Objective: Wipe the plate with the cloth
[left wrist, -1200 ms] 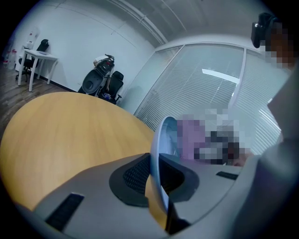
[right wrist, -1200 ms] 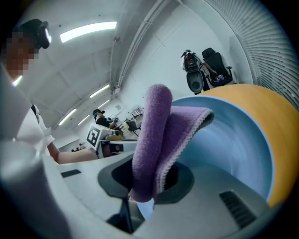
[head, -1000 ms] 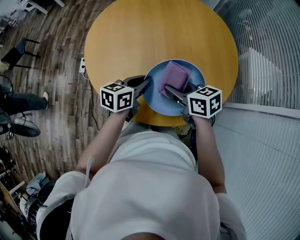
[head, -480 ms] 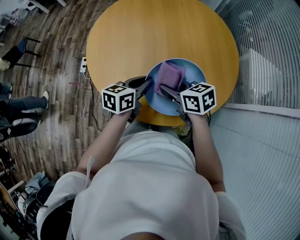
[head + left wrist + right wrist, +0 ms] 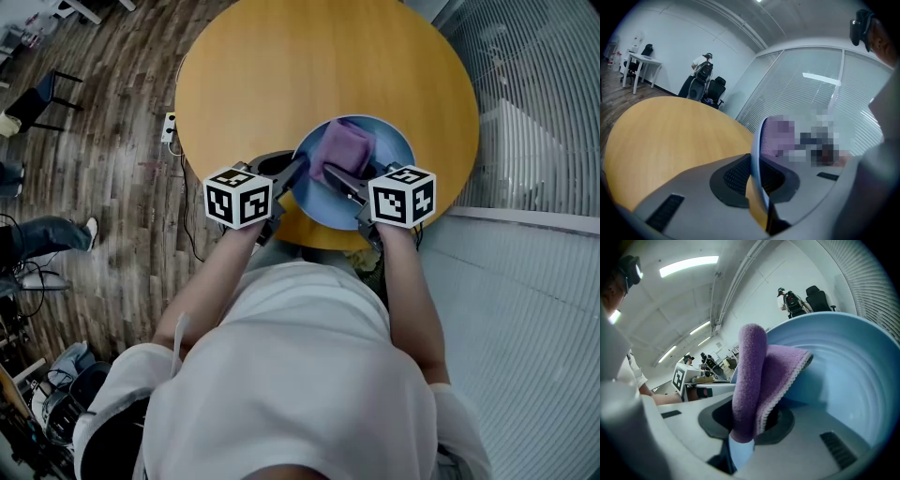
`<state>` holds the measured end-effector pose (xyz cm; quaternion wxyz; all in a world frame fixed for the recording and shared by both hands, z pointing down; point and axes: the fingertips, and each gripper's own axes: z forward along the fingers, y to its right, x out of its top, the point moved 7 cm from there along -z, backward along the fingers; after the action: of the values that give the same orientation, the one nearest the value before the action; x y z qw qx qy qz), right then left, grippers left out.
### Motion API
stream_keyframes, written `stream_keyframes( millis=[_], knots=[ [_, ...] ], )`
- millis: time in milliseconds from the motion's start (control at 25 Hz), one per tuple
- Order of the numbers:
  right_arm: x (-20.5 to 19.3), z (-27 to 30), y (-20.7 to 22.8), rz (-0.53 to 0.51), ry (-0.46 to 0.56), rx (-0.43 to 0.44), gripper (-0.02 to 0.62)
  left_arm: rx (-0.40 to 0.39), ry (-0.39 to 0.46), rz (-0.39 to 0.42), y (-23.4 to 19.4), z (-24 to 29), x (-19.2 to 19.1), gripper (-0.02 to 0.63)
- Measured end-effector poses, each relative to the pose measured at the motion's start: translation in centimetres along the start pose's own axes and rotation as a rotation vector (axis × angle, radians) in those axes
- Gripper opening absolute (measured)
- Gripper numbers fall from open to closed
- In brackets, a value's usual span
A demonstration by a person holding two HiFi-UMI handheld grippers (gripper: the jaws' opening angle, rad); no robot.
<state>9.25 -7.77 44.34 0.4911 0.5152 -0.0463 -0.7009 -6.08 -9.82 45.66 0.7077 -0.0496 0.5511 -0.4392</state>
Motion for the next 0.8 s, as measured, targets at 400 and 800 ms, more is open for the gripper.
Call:
stream_keyframes(
  millis=[400,800],
  knots=[
    [0.1,-1.4,0.3,0.105,0.125,0.007,0.087,0.011,0.014,0.034,0.6,-0.9,0.3,0.037],
    [0.2,-4.0,1.4,0.183,0.245,-0.035,0.087,0.023,0.042,0.041,0.9,-1.8,1.0,0.037]
  ],
)
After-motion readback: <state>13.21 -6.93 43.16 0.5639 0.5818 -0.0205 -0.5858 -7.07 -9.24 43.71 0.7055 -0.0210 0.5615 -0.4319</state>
